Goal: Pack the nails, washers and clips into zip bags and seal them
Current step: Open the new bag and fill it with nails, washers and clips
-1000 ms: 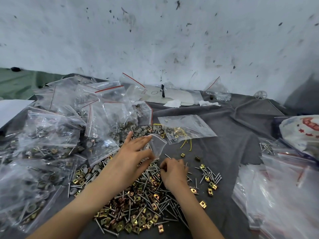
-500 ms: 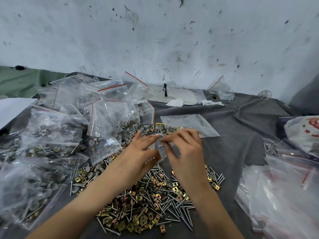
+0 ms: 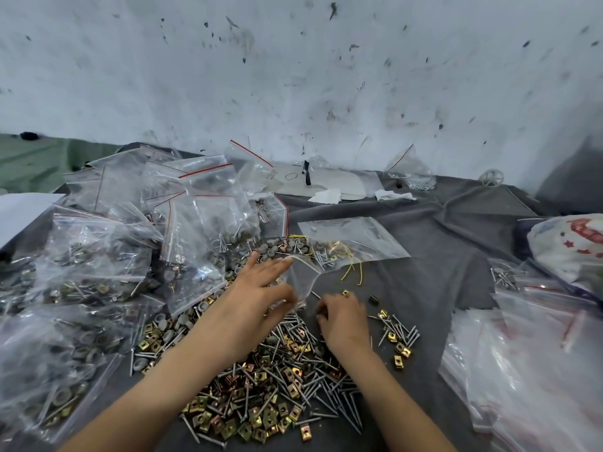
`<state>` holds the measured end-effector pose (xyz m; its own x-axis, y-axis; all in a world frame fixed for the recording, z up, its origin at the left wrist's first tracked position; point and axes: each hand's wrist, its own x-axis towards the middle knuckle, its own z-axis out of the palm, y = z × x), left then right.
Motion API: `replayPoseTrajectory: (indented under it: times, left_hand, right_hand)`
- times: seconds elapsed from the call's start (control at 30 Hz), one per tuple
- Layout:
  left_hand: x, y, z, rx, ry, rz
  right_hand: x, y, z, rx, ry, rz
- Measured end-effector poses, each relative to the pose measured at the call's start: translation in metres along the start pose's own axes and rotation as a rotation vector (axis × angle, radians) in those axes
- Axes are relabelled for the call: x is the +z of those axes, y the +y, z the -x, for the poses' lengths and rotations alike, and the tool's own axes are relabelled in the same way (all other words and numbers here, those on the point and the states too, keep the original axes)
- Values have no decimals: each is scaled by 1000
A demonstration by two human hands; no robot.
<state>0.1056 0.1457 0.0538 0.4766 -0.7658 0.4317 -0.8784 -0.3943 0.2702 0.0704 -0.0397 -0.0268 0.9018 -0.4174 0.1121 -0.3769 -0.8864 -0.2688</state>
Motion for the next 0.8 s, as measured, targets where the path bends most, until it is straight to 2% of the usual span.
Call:
replayPoseTrajectory:
  times: [0.1,0.27,0.33,0.43,0.53,0.57,0.63,0.73,0.77,0.8]
  left_hand:
    - [-1,-2,0,0,-8,-1]
    - [0,-3,2,3,9,17]
    - [1,-2,0,0,10,30]
    - [2,0,-2,-3,-13,48]
    - [1,0,-3,19,-3,53]
    - [1,0,-3,18,0,54]
    - [-1,0,-1,13,15,56]
    - [-5,-2,0,-20,47,48]
    - [-7,-3,0,-39,58,53]
    - [-9,-5,0,-61,76,58]
  right_hand:
    - [-6,-2,2,10,51,-99]
    - [-67,-18,15,9,346,-863]
    - [-96,-28,25,-98,501,-1011]
    - [-119,-44,41,-325,638,-940]
    - [-115,-48,43,-414,619,-608]
    - [-109,-47,42,-388,563,-556]
    - [-103,-43,42,-319,486,-630]
    - [-95,-33,39,-193,535,-760]
    - [-91,-27,37,-140,518,-721]
    - [-86,-21,34,-87,431,-645]
